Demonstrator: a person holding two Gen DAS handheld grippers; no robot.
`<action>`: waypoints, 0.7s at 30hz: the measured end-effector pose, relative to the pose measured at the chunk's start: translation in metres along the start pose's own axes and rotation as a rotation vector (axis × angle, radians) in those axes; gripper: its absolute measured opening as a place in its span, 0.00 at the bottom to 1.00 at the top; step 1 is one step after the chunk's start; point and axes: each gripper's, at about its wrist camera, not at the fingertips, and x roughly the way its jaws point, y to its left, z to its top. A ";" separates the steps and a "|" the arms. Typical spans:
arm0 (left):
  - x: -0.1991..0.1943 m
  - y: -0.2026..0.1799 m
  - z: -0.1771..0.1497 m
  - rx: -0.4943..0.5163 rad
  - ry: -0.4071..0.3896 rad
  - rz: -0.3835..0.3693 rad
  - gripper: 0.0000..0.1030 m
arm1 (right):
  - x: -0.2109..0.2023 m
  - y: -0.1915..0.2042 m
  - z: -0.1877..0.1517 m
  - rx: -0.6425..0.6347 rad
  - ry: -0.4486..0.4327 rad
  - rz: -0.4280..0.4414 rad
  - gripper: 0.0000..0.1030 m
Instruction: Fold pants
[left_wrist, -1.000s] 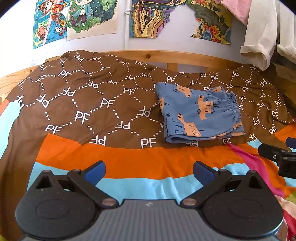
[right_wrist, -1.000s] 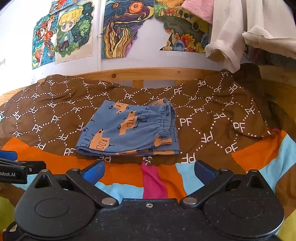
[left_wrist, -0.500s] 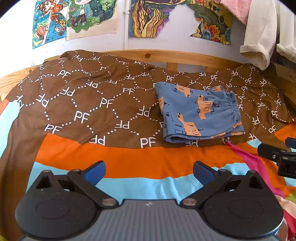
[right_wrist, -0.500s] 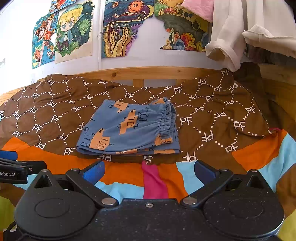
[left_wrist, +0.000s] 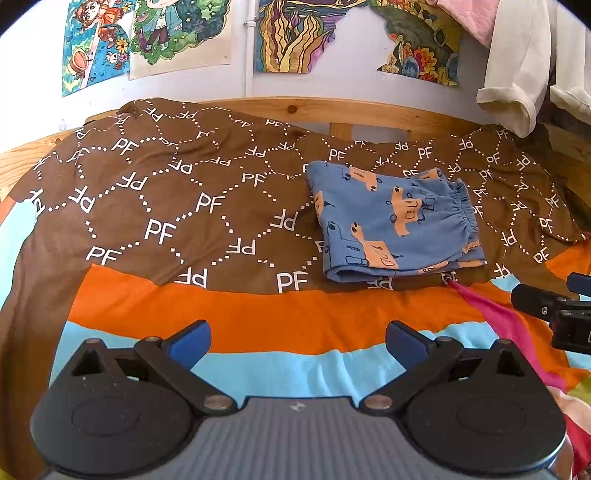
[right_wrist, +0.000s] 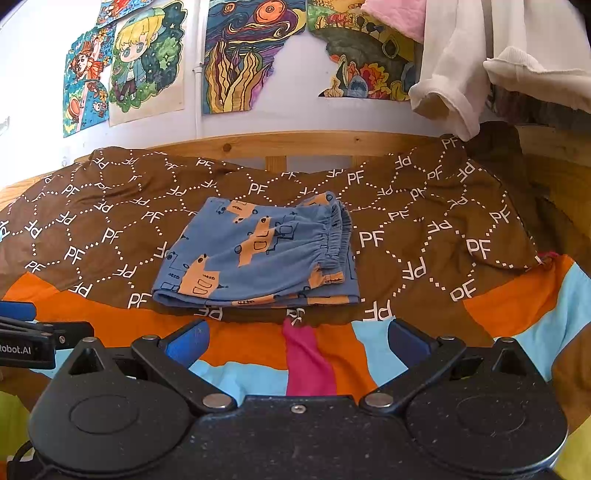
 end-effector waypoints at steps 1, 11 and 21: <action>0.000 0.000 0.000 0.001 0.000 -0.001 1.00 | 0.000 0.000 0.000 0.001 0.000 0.000 0.99; 0.000 -0.001 0.000 0.001 0.000 0.000 1.00 | 0.000 -0.001 0.000 0.001 0.000 0.001 0.99; 0.000 -0.001 0.000 0.000 0.001 0.000 1.00 | 0.001 0.000 -0.001 0.003 0.004 -0.002 0.99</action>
